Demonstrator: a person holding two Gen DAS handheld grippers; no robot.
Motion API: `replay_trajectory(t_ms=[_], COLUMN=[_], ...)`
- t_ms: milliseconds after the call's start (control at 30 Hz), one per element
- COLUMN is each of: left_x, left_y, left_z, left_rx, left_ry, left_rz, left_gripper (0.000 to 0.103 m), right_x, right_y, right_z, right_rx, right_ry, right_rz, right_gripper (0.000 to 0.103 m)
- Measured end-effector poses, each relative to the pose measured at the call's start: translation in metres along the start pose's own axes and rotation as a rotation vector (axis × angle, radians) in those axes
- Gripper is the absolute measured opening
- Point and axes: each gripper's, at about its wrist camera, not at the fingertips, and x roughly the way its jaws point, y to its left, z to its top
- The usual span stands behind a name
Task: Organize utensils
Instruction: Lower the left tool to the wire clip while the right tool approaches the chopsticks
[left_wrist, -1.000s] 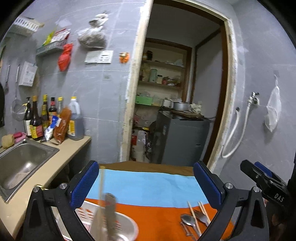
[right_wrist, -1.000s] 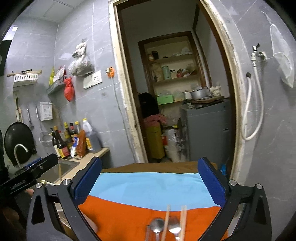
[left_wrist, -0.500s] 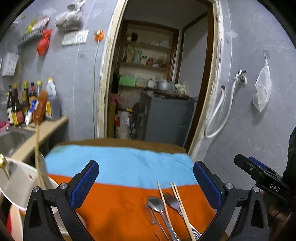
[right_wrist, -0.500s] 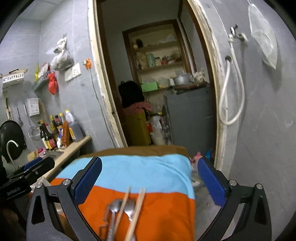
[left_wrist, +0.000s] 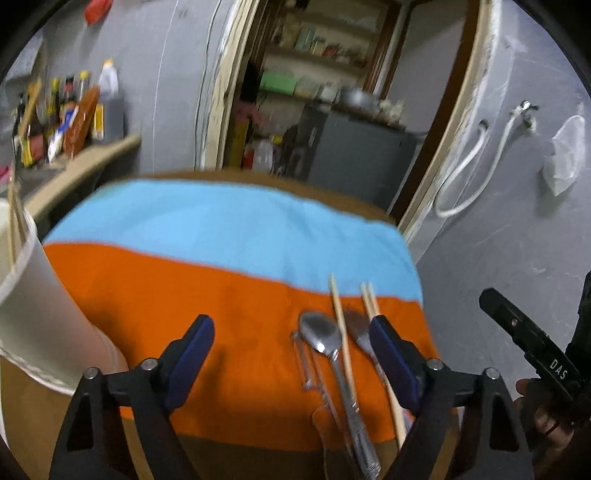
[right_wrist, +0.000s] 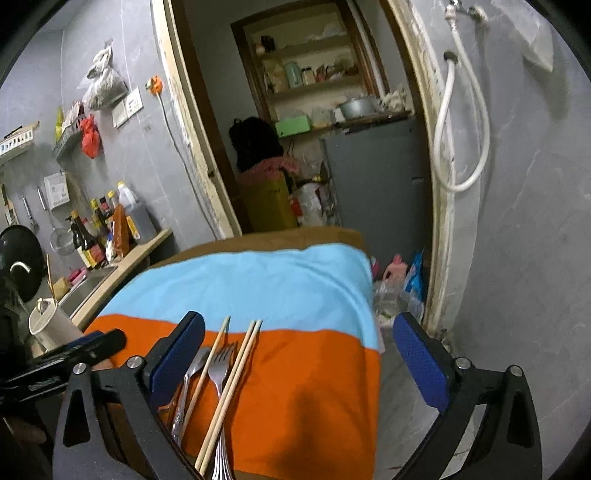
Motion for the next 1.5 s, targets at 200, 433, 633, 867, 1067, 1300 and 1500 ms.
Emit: replay_trajectory(t_ms=[200, 433, 633, 867, 1067, 1300, 1500], left_x=[0.025, 0.042, 0.053, 0.059, 0.061, 0.067, 0.073], left_y=[0.004, -0.003, -0.011, -0.013, 0.005, 0.005, 0.003], left_z=[-0.01, -0.015, -0.012, -0.002, 0.003, 0.006, 0.011], left_rx=[-0.017, 0.012, 0.077, 0.124, 0.032, 0.026, 0.02], left_ry=[0.14, 0.226, 0.255, 0.297, 0.334, 0.359, 0.376], left_rz=[0.006, 0.003, 0.042, 0.056, -0.018, -0.031, -0.029], left_gripper=[0.056, 0.048, 0.041, 0.027, 0.02, 0.021, 0.02], right_x=[0.032, 0.05, 0.059, 0.084, 0.107, 0.124, 0.14], right_y=[0.008, 0.018, 0.02, 0.028, 0.038, 0.042, 0.06], right_z=[-0.013, -0.024, -0.029, -0.035, -0.035, -0.031, -0.024], right_rx=[-0.012, -0.027, -0.026, -0.053, -0.068, -0.077, -0.121], right_ry=[0.093, 0.142, 0.175, 0.268, 0.343, 0.398, 0.471], right_rz=[0.036, 0.063, 0.069, 0.09, 0.073, 0.039, -0.013], right_gripper=[0.065, 0.06, 0.06, 0.044, 0.029, 0.022, 0.022])
